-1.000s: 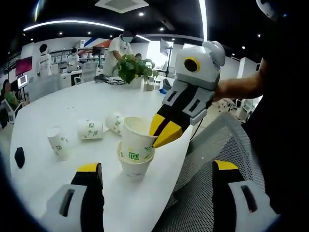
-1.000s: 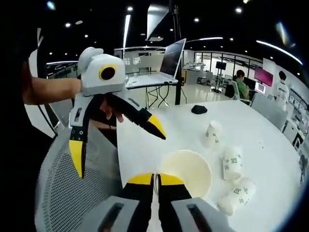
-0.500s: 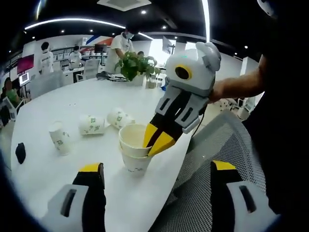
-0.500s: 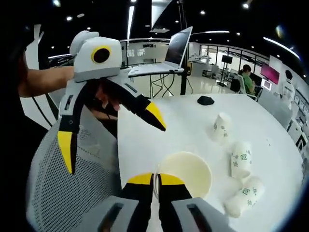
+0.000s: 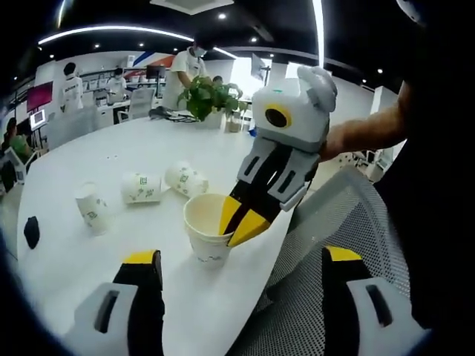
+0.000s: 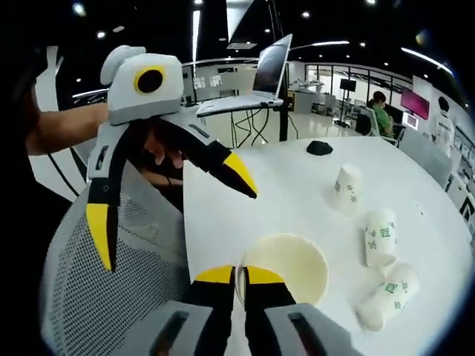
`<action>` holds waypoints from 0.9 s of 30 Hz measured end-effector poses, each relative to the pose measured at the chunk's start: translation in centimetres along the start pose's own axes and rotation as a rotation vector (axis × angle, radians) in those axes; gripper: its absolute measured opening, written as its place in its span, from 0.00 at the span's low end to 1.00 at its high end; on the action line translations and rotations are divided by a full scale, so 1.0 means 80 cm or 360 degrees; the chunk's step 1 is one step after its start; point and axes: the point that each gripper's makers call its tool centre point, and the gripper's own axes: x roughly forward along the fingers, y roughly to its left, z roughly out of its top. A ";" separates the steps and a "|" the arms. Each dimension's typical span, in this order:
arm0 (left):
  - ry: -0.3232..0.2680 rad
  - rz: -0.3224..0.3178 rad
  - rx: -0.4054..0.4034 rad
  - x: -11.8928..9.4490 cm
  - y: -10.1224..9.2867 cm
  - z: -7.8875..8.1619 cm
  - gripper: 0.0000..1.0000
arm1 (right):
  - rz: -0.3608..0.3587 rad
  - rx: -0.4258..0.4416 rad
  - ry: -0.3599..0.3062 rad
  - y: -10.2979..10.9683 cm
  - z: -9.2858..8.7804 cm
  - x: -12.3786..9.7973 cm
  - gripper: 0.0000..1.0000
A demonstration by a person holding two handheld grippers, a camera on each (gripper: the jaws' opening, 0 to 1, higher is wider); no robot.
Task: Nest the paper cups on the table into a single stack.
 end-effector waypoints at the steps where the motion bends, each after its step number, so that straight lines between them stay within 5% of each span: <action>1: 0.0002 -0.0001 0.0000 0.000 0.000 -0.001 0.88 | 0.0001 0.0006 -0.0003 0.000 0.000 0.001 0.01; 14: 0.0000 0.0002 0.0005 0.000 0.002 0.001 0.88 | 0.0021 0.0147 -0.0072 0.000 0.000 -0.001 0.02; 27: -0.0014 0.0024 -0.0001 -0.002 0.003 0.003 0.88 | 0.0011 0.0114 -0.0076 0.000 0.006 -0.002 0.07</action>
